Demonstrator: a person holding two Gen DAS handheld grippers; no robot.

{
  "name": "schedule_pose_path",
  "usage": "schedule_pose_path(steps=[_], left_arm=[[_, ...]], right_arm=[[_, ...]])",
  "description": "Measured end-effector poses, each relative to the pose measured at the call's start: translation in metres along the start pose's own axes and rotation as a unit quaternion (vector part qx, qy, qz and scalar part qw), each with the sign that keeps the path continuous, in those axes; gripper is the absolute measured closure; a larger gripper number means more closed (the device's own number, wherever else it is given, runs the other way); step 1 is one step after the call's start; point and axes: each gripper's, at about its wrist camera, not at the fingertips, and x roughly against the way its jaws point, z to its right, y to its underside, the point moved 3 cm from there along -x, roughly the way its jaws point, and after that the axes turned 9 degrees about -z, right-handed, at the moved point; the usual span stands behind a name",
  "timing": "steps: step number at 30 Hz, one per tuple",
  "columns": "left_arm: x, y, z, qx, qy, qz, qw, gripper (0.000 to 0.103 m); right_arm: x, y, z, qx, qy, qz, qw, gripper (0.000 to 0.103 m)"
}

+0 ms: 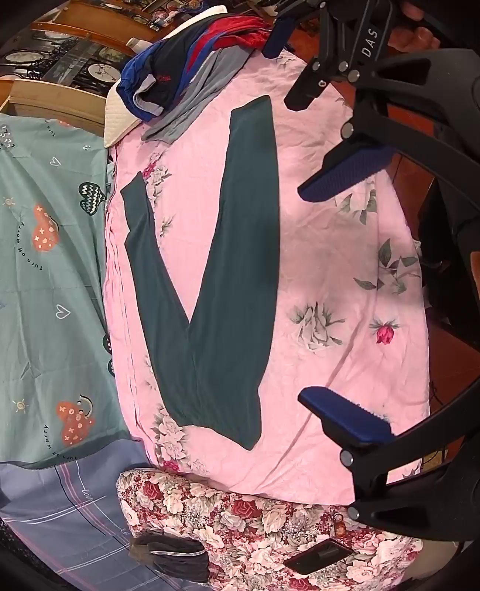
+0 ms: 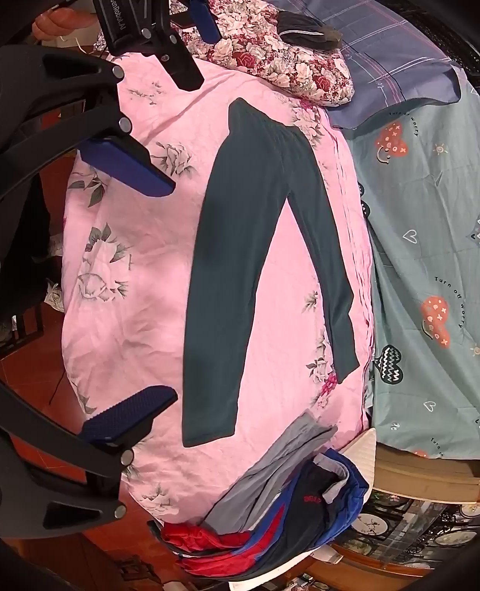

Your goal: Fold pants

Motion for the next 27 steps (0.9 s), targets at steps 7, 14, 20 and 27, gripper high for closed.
schedule_pose_path(steps=[7, 14, 20, 27], left_arm=[[0.001, 0.001, -0.0013, 0.005, -0.005, -0.001, 1.0, 0.002], [0.0003, -0.0011, 0.0003, 0.002, -0.007, -0.004, 1.0, 0.002], [-0.0001, 0.0014, -0.003, -0.001, -0.006, -0.003, 1.0, 0.002], [-0.0034, 0.0018, -0.0036, -0.006, -0.007, -0.006, 0.9999, 0.002]], right_arm=[[-0.0018, 0.0012, -0.0032, 0.001, -0.003, 0.002, 1.0, 0.001], [-0.0011, -0.0011, -0.0057, 0.002, -0.002, 0.003, 1.0, 0.001], [-0.0023, 0.0001, -0.0064, 0.002, -0.002, 0.002, 1.0, 0.001], [-0.0051, 0.0, -0.0062, -0.001, -0.002, -0.003, 1.0, 0.001]])
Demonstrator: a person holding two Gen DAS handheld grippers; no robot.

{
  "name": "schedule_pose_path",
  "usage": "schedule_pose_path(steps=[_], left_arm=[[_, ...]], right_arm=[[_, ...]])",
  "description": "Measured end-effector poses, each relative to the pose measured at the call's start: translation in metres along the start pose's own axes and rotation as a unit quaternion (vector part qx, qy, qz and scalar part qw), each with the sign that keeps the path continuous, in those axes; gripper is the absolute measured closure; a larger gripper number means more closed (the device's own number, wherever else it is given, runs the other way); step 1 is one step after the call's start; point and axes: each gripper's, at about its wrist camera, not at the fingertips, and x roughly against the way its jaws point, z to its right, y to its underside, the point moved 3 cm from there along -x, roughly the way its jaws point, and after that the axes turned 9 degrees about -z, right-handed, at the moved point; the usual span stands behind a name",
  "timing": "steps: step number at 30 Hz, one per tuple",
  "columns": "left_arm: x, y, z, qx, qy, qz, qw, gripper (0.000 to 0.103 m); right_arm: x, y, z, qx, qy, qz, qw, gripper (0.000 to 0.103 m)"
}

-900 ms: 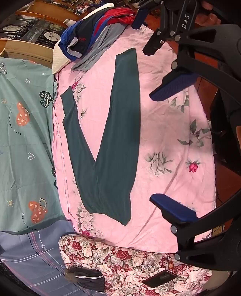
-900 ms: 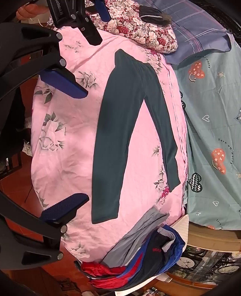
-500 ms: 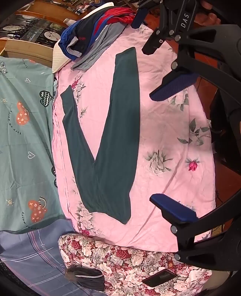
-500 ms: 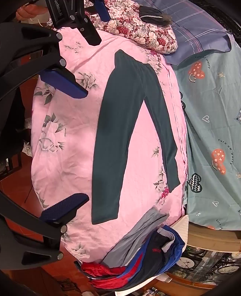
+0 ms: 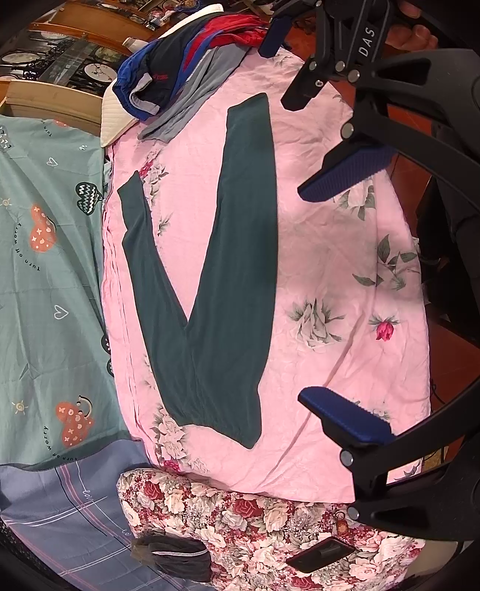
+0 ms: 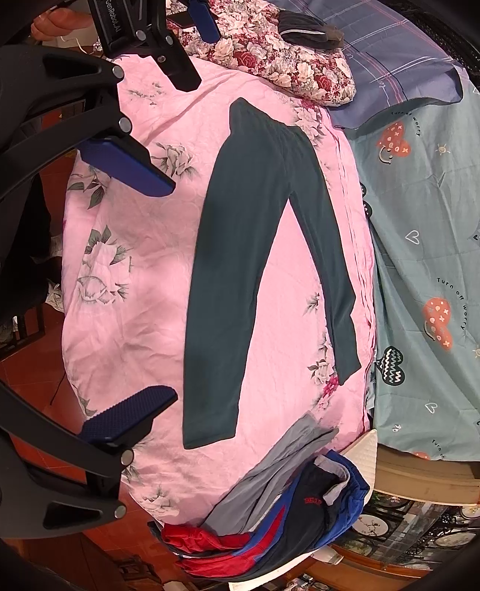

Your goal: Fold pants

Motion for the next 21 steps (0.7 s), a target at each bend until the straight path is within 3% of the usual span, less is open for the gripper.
schedule_pose_path(steps=[21], left_arm=[[-0.0064, 0.001, -0.0005, -0.004, -0.003, -0.003, 1.0, 0.002]], right_arm=[[-0.0033, 0.001, 0.0011, -0.002, 0.0, -0.002, 1.0, 0.001]])
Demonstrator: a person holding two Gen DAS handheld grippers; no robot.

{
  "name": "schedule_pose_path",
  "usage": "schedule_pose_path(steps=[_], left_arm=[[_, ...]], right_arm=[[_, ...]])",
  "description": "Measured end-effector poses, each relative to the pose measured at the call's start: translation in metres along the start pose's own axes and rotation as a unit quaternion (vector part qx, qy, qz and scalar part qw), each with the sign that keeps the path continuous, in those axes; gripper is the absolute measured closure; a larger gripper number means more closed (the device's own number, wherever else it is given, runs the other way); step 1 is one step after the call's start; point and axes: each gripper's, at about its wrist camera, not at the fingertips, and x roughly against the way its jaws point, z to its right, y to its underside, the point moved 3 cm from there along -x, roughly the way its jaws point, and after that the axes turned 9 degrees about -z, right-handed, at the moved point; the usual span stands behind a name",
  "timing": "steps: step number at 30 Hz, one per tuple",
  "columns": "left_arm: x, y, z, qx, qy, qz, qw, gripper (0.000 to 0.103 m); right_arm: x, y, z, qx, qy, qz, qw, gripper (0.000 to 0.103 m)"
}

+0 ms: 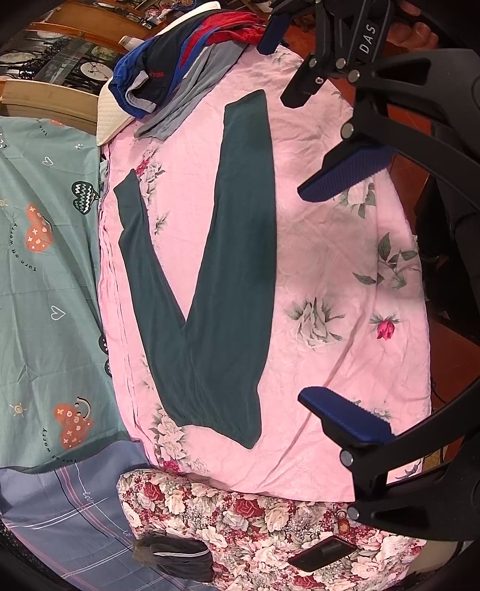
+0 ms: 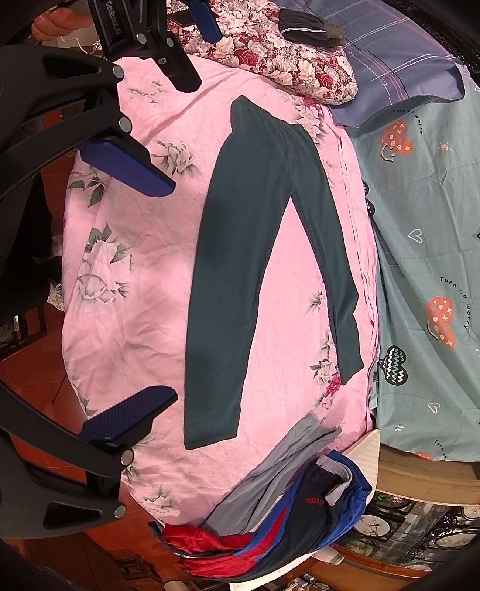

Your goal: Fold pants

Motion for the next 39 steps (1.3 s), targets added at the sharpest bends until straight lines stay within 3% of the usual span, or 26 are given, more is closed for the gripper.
schedule_pose_path(steps=[39], left_arm=[[-0.014, -0.014, -0.008, 0.004, -0.003, -0.018, 0.9998, 0.002]], right_arm=[[-0.014, -0.016, 0.002, 0.01, 0.0, -0.017, 1.0, 0.001]])
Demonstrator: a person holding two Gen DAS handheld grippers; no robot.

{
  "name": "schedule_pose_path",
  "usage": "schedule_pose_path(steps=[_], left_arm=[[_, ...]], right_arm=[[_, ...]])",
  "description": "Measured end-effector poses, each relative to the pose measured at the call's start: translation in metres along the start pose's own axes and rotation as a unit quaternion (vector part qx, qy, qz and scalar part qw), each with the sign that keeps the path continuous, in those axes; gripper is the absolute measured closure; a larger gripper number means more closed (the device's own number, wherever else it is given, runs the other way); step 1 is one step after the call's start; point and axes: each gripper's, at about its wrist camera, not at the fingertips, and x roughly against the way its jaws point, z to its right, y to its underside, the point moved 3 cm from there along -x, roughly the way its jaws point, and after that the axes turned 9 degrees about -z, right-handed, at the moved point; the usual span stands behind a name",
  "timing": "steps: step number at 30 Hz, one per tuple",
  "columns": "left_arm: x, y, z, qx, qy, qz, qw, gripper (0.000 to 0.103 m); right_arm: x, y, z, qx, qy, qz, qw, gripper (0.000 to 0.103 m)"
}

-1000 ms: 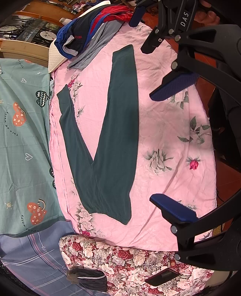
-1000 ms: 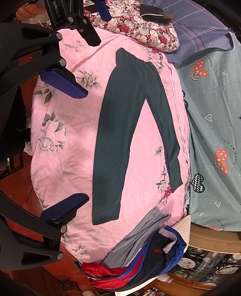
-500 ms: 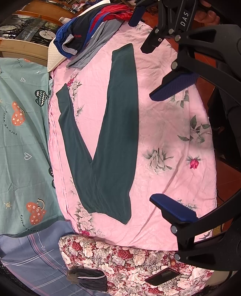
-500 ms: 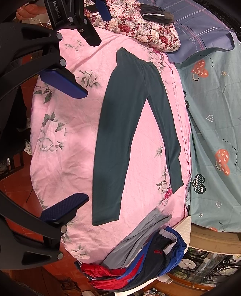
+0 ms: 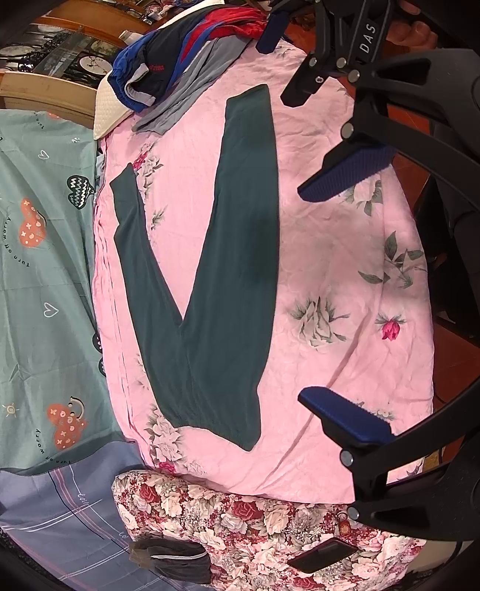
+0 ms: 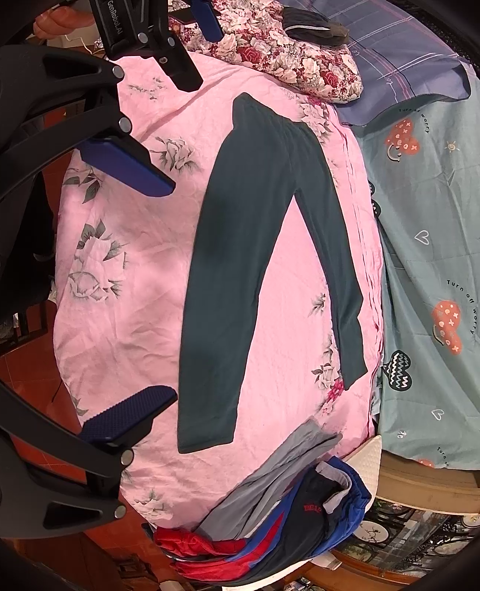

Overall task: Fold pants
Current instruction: 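Grasp the waistband of the green pants with both grippers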

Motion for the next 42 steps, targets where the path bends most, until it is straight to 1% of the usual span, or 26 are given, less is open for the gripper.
schedule_pose_path(steps=[5, 8, 10, 12, 14, 16, 19, 21, 23, 24, 25, 27, 28, 29, 30, 31, 32, 33, 34, 35, 36, 39, 41, 42], left_arm=[[-0.007, -0.007, 0.008, 0.002, -0.001, -0.007, 1.0, 0.002], [-0.017, -0.009, 0.003, 0.012, -0.008, -0.019, 0.9997, 0.002], [-0.026, -0.007, -0.008, 0.029, -0.016, -0.034, 0.9989, 0.002], [-0.036, 0.0, -0.032, 0.058, -0.033, -0.049, 0.9965, 0.002], [-0.043, 0.008, -0.056, 0.083, -0.051, -0.062, 0.9933, 0.002], [-0.049, 0.019, -0.093, 0.116, -0.066, -0.073, 0.9884, 0.002], [-0.057, 0.027, -0.143, 0.149, -0.08, -0.077, 0.9825, 0.002], [-0.066, 0.027, -0.177, 0.164, -0.086, -0.079, 0.9796, 0.002], [-0.073, 0.025, -0.204, 0.17, -0.087, -0.078, 0.9785, 0.002], [-0.074, 0.024, -0.215, 0.171, -0.087, -0.075, 0.9785, 0.002], [-0.077, 0.022, -0.23, 0.172, -0.086, -0.067, 0.9791, 0.002], [-0.089, 0.015, -0.258, 0.171, -0.075, -0.057, 0.9808, 0.005], [-0.097, 0.01, -0.268, 0.169, -0.062, -0.054, 0.9822, 0.008], [-0.103, 0.007, -0.272, 0.167, -0.049, -0.051, 0.9834, 0.011], [-0.115, 0.001, -0.282, 0.162, -0.027, -0.046, 0.9854, 0.018], [-0.126, -0.004, -0.288, 0.157, -0.012, -0.047, 0.9865, 0.023], [-0.135, -0.008, -0.291, 0.151, -0.003, -0.05, 0.9873, 0.031], [-0.149, -0.014, -0.296, 0.142, 0.011, -0.051, 0.9885, 0.038], [-0.159, -0.019, -0.299, 0.136, 0.022, -0.052, 0.989, 0.041], [-0.171, -0.025, -0.303, 0.13, 0.034, -0.055, 0.9894, 0.049], [-0.185, -0.033, -0.305, 0.122, 0.048, -0.059, 0.9896, 0.054], [-0.214, -0.048, -0.306, 0.101, 0.078, -0.063, 0.9898, 0.058], [-0.233, -0.057, -0.303, 0.078, 0.094, -0.069, 0.9901, 0.058], [-0.242, -0.061, -0.301, 0.069, 0.098, -0.074, 0.9901, 0.059]], right_arm=[[-0.006, -0.005, 0.006, 0.003, 0.001, -0.005, 1.0, 0.001], [-0.012, -0.01, 0.009, 0.007, -0.002, -0.01, 1.0, 0.001], [-0.019, -0.014, 0.007, 0.013, -0.013, -0.012, 1.0, 0.001], [-0.031, -0.018, -0.003, 0.032, -0.026, -0.016, 0.999, 0.001], [-0.046, -0.022, -0.022, 0.063, -0.038, -0.03, 0.997, 0.001], [-0.058, -0.024, -0.05, 0.101, -0.053, -0.035, 0.993, 0.001], [-0.068, -0.028, -0.097, 0.165, -0.071, -0.016, 0.984, 0.001], [-0.077, -0.035, -0.135, 0.208, -0.073, 0.005, 0.975, 0.004], [-0.089, -0.043, -0.169, 0.24, -0.083, 0.013, 0.967, 0.015], [-0.098, -0.048, -0.19, 0.257, -0.094, 0.018, 0.962, 0.018], [-0.107, -0.052, -0.208, 0.272, -0.101, 0.022, 0.957, 0.023], [-0.128, -0.061, -0.246, 0.306, -0.11, 0.027, 0.945, 0.031], [-0.14, -0.064, -0.266, 0.325, -0.114, 0.032, 0.938, 0.035], [-0.15, -0.066, -0.279, 0.338, -0.114, 0.034, 0.934, 0.04], [-0.163, -0.07, -0.296, 0.354, -0.114, 0.035, 0.927, 0.042], [-0.175, -0.073, -0.309, 0.366, -0.113, 0.036, 0.923, 0.047], [-0.185, -0.076, -0.317, 0.372, -0.108, 0.032, 0.921, 0.051], [-0.198, -0.08, -0.326, 0.376, -0.1, 0.021, 0.921, 0.052], [-0.208, -0.083, -0.33, 0.377, -0.096, 0.012, 0.921, 0.056], [-0.216, -0.085, -0.333, 0.375, -0.095, 0.003, 0.922, 0.059], [-0.225, -0.088, -0.334, 0.373, -0.09, -0.008, 0.923, 0.06], [-0.237, -0.088, -0.335, 0.374, -0.082, -0.026, 0.923, 0.066], [-0.242, -0.086, -0.332, 0.375, -0.083, -0.036, 0.923, 0.078], [-0.243, -0.086, -0.332, 0.371, -0.086, -0.036, 0.924, 0.08]])
